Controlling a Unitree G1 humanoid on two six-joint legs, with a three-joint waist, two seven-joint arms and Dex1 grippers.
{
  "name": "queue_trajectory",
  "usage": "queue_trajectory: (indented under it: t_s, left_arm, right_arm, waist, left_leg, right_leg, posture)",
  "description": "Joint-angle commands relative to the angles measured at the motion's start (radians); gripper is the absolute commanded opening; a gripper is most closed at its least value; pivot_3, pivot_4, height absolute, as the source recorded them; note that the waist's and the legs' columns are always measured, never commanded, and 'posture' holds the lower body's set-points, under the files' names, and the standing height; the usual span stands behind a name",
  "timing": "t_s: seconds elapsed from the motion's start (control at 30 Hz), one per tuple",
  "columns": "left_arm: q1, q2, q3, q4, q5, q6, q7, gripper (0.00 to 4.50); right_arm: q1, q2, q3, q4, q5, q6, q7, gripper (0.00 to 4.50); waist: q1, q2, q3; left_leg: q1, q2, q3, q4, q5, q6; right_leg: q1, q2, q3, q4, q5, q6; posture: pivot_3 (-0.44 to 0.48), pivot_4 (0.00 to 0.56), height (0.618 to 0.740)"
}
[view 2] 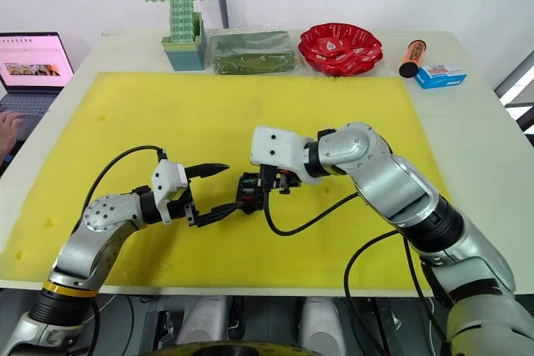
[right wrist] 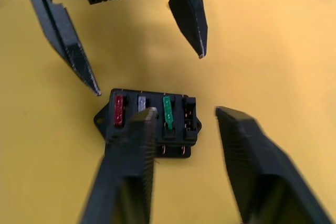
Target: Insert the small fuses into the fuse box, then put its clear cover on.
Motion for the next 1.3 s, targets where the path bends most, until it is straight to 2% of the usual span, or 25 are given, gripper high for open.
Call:
queue_trajectory:
  t_s: [0.03,0.43,0.9,1.07,1.3]
  left_arm:
    - [-0.003,-0.002,0.011,-0.042,-0.009,-0.01,0.003,4.5]
    - [-0.002,-0.006,0.01,-0.049,-0.015,-0.009,0.005,4.5]
    - [-0.003,-0.007,0.012,-0.052,-0.015,-0.003,0.003,4.5]
    - [-0.006,-0.007,0.013,-0.049,-0.015,-0.003,0.003,4.5]
    - [-0.009,-0.002,0.02,-0.039,-0.014,-0.007,-0.001,4.5]
  right_arm:
    - [-0.012,0.008,-0.009,-0.027,-0.001,0.002,-0.003,1.46]
    - [0.021,0.036,0.052,-0.012,-0.058,-0.008,-0.039,1.46]
    - [0.04,0.052,0.057,0.018,-0.075,-0.016,-0.062,1.46]
    - [0.04,0.053,0.053,0.038,-0.082,-0.037,-0.058,0.05]
    - [0.046,0.043,0.044,0.039,-0.077,-0.06,-0.034,0.05]
  waist:
    - [0.001,0.0,0.0]
    - [0.001,0.0,0.0]
    - [0.0,0.0,0.0]
    - [0.0,0.0,0.0]
    - [0.0,0.0,0.0]
  left_leg:
    - [0.0,0.0,0.0,0.0,0.0,0.0]
    - [0.0,0.0,0.0,0.0,0.0,0.0]
    - [0.0,0.0,0.0,0.0,0.0,0.0]
    - [0.0,0.0,0.0,0.0,0.0,0.0]
    - [0.0,0.0,0.0,0.0,0.0,0.0]
  right_leg:
    - [0.0,0.0,0.0,0.0,0.0,0.0]
    - [0.0,0.0,0.0,0.0,0.0,0.0]
    - [0.0,0.0,0.0,0.0,0.0,0.0]
    - [0.0,0.0,0.0,0.0,0.0,0.0]
    - [0.001,0.0,0.0,0.0,0.0,0.0]
  posture:
    - [0.0,0.15,0.74]
    - [0.0,0.15,0.74]
    - [0.0,0.15,0.74]
    - [0.0,0.15,0.74]
    - [0.0,0.15,0.74]
